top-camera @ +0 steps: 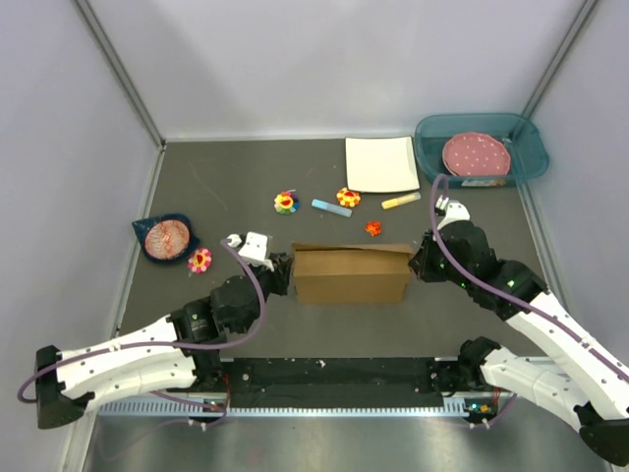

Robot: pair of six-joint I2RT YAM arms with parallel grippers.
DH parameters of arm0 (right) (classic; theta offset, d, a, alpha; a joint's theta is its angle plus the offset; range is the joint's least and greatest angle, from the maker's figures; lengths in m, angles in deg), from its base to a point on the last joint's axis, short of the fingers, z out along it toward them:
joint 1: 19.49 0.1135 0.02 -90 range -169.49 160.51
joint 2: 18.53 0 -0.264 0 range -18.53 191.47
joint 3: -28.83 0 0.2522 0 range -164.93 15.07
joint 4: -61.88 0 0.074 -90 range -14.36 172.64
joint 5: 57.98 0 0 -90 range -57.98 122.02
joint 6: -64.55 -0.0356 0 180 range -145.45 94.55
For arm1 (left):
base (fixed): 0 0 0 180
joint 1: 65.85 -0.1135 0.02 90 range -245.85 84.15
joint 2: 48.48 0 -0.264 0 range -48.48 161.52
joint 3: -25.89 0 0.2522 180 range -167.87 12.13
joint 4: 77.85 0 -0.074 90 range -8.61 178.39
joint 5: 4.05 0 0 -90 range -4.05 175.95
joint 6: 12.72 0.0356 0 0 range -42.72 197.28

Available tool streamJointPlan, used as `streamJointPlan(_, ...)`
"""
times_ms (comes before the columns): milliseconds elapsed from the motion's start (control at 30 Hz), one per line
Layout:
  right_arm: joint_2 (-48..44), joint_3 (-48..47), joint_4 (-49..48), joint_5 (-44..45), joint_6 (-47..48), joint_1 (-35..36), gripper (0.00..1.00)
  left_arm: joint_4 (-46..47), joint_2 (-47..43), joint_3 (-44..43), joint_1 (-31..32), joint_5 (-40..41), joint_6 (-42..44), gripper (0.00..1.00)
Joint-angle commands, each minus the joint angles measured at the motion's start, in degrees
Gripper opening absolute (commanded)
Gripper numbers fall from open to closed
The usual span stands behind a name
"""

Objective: Fold the paper box

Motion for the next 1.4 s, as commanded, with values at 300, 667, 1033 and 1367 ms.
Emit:
streamJointPlan(300,1.5,1.4,8.1,-2.0,-0.5,1.0,0.0,4.0,2.3,-2.3,-2.1,-3.5,2.1,0.05)
streamJointPlan(667,1.2,1.7,8.1,-2.2,-0.5,1.0,0.0,3.9,1.6,3.3,-2.0,-9.6,-0.5,0.0)
streamJointPlan(1033,1.2,1.2,8.6,-2.3,-0.7,1.0,0.0,1.8,-0.7,8.7,-1.9,-9.8,-3.9,0.0)
streamJointPlan(1367,1.2,0.5,9.4,-2.2,-0.6,1.0,0.0,1.7,2.5,11.9,-1.8,-9.0,-6.1,0.0)
